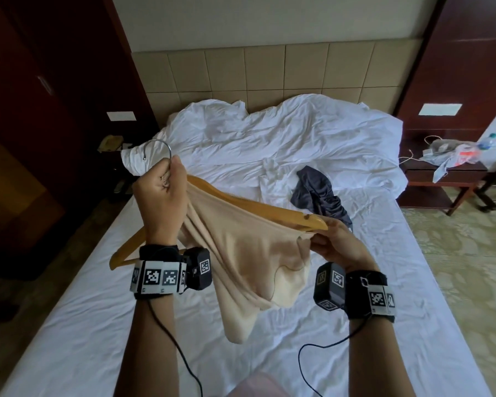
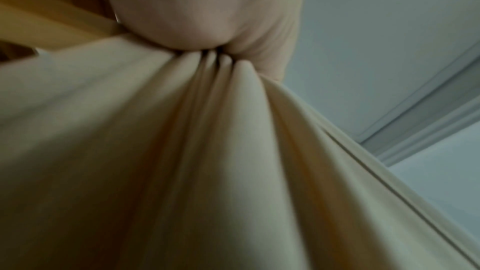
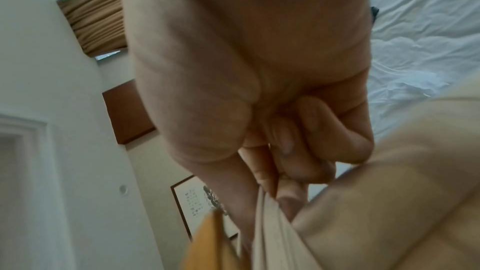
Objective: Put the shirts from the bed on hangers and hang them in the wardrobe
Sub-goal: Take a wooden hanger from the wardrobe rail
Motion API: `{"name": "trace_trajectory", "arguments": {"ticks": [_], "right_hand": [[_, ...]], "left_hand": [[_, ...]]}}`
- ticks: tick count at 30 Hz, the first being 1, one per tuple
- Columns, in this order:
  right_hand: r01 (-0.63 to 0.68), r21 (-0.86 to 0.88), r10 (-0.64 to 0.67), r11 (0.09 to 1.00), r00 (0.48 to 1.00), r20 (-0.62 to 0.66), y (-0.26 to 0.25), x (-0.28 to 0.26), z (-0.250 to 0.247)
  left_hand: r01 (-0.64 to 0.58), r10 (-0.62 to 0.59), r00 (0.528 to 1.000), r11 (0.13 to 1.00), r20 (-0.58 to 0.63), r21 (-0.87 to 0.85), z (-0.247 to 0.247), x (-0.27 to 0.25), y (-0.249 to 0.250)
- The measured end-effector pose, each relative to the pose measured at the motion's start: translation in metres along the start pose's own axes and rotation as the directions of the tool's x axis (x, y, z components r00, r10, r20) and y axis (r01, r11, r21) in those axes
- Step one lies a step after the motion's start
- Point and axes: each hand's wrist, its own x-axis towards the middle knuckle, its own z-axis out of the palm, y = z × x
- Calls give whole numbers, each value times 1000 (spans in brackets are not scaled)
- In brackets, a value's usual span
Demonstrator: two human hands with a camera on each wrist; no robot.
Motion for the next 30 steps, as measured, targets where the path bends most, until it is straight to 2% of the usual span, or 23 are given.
{"name": "trace_trajectory", "arguments": {"ticks": [2,6,9,11,14,16,18,23,28,30], "right_hand": [[-30,14,30,999,1000,-9,-7,-5,0],[-8,-7,8,1000,999,-47,-9,-9,-2],[28,-176,-58,984,984,-168,-10,-12,-2],[86,-418,-208,905,944,-255,-10,-11,-2],[146,-711,-408,688,888,-212,-10,-3,-1],[114,-801,-425,587,886,-185,-7,1,2],[110,-830,-400,547,905,-144,-6,2,9],[137,-806,-375,576,920,-112,-9,2,25],[198,-697,-362,690,927,-95,-12,-4,57],[209,-603,-338,769,935,-106,-9,-5,71]], "left_hand": [[0,-1,1000,1000,6,22,-4,0,-6],[-11,10,1000,999,19,54,-8,-3,-10],[-46,41,998,991,41,123,-10,-2,-13],[-77,61,995,976,84,203,-8,-5,-14],[-85,56,992,959,114,269,-1,-12,-12],[-103,69,990,948,120,302,5,-13,-9],[-128,92,989,931,119,341,9,-13,-4],[-154,121,987,915,110,373,20,-20,7],[-146,80,981,904,177,401,43,-38,17],[-153,64,972,900,224,407,55,-48,18]]}}
